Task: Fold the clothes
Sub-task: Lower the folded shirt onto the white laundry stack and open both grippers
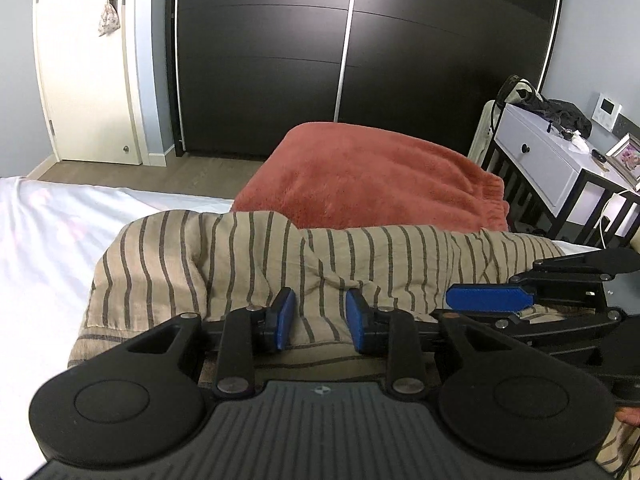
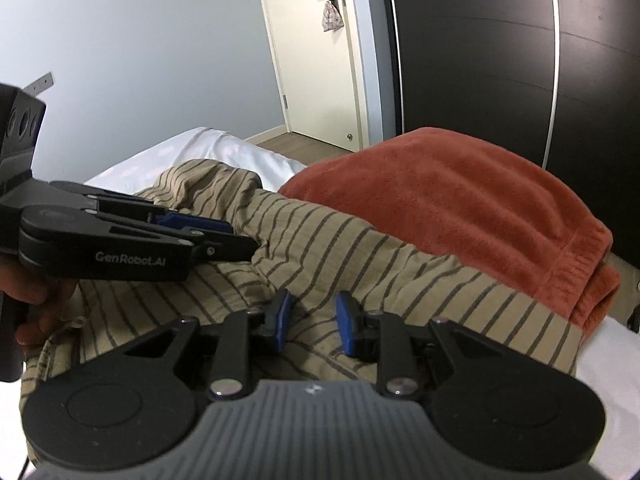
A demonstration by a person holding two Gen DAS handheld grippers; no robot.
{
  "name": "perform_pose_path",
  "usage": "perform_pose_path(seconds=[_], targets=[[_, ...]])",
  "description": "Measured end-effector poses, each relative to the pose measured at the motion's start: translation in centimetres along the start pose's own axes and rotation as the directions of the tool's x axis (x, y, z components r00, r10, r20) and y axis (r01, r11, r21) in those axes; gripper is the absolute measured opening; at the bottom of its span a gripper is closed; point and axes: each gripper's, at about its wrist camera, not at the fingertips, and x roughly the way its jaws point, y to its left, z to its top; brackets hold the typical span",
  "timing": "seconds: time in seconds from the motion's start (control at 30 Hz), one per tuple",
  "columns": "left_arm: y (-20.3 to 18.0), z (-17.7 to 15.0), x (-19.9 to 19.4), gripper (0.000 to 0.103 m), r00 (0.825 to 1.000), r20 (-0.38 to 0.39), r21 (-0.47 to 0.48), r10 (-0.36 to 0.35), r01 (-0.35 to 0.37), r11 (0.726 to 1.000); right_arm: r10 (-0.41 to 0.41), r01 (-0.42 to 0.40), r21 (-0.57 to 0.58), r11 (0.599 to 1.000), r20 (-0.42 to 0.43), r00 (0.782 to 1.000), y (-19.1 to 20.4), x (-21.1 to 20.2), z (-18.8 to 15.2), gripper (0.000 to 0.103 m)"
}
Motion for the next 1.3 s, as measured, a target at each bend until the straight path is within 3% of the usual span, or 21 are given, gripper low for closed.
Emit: perform_pose_path(seconds=[0.13,0.33,0.53,0.77,0.9,1.03,1.23,1.3], targets=[[-0.6,1.1,-1.2,0.026,1.0,-0.007,0.013,0.006,-0.006,1.0,-0.001,0.001,-0.001,1.0,-0.011,1.0,-0.1,-1.3,0.9,0.028],[-1.3,1.3,-7.0,0.026,0.999,0.052,0.036,0.011,-0.013,0.999,0.026,-0.026,0.0,1.0,0.078,0.997,0.5,-7.1,1.2,0.029],[-3.7,-1.7,-12.4,0.026,0.992,0.094,0.092,0.079,-0.087,0.992,0.056,-0.047,-0.067,0.997,0.148,0.987,2.2,-13.1,-0.7,0.029],[-5.1,-6.2,-15.2,0.026,0.983,0.113,0.049,0.143,-0.149,0.988,0.142,-0.128,-0.119,0.985,0.122,0.982,4.8,-16.3,-4.8,0.036],[-4.9,-7.9,-14.4,0.026,0.973,0.065,0.034,0.221,-0.224,0.974,0.094,-0.078,-0.184,0.98,0.077,0.993,6.0,-15.9,-6.7,0.036],[-4.0,-9.1,-13.3,0.026,0.965,0.02,0.016,0.263,-0.264,0.965,0.034,-0.029,-0.143,0.989,0.036,0.999,4.9,-14.6,-7.6,0.035],[-4.8,-9.8,-14.6,0.026,0.961,0.045,-0.014,0.274,-0.273,0.962,0.05,-0.05,-0.112,0.992,-0.003,0.999,4.1,-14.2,-7.7,0.037],[-5.4,-9.8,-15.7,0.029,0.958,0.066,-0.027,0.279,-0.278,0.96,0.061,-0.06,-0.107,0.992,0.007,0.998,3.9,-14.8,-7.4,0.045]])
